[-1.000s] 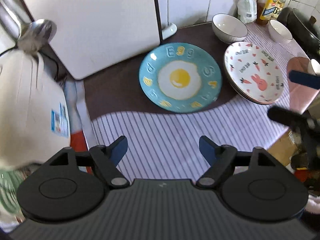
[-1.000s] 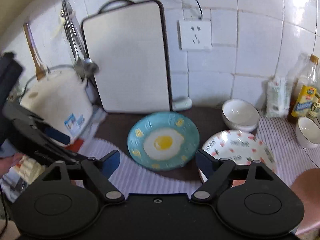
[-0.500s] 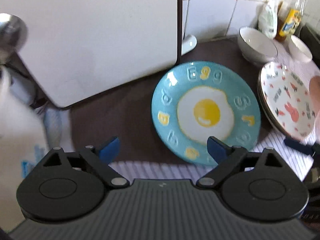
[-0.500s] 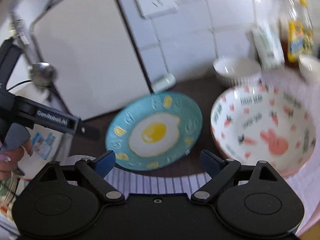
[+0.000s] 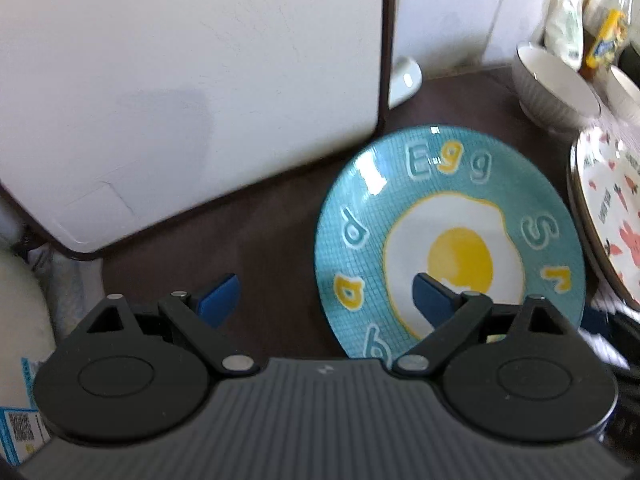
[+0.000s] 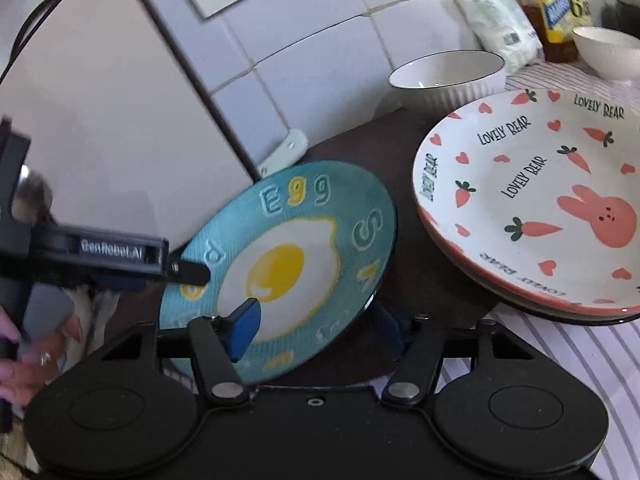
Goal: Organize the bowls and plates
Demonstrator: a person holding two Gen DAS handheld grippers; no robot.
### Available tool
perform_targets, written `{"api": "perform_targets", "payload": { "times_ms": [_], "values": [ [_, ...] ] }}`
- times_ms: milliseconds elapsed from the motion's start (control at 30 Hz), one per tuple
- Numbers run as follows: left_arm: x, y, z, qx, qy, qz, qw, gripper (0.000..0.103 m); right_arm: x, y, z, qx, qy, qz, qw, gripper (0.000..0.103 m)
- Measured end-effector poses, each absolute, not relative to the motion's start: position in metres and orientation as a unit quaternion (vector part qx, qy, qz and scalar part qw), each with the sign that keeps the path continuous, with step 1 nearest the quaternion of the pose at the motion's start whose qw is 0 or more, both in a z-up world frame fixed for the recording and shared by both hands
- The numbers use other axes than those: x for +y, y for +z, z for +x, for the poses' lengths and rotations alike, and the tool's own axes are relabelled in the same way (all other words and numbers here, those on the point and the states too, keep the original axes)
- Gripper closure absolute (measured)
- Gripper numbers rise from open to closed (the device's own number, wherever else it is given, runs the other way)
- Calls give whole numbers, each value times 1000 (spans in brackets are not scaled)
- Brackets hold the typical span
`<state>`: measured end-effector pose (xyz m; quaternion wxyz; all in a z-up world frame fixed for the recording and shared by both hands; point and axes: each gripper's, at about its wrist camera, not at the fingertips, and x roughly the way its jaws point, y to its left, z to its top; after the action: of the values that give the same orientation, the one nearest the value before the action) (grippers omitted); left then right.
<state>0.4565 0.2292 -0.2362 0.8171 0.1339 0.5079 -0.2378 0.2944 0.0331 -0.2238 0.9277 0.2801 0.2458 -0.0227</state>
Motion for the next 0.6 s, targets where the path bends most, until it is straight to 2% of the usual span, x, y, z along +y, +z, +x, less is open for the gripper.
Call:
{"api": "perform_targets", "payload": {
  "times_ms": [33, 100, 167, 200, 233, 267, 300, 600],
  "values": [
    [227, -238, 459, 517, -238, 141, 810, 17, 31, -223, 297, 247, -30, 282, 927, 44],
    [228, -241, 461, 529, -241, 139, 802, 34, 29, -219, 302, 255, -48, 273, 926, 54],
    [230, -246, 464, 546, -241, 131, 792, 41, 27, -219, 305, 262, -62, 276, 923, 63],
    [233, -246, 466, 552, -244, 114, 789, 49, 27, -220, 305, 262, -62, 276, 923, 64],
    [236, -247, 469, 558, -251, 97, 785, 54, 27, -222, 305, 263, -64, 270, 924, 69],
    [237, -246, 470, 562, -255, 86, 782, 64, 28, -222, 306, 266, -72, 258, 926, 76],
    [237, -245, 470, 562, -263, 84, 780, 74, 27, -223, 306, 264, -72, 253, 928, 77],
    [227, -241, 469, 569, -259, 100, 774, 78, 20, -216, 312, 295, -59, 256, 919, 78]
  ]
}}
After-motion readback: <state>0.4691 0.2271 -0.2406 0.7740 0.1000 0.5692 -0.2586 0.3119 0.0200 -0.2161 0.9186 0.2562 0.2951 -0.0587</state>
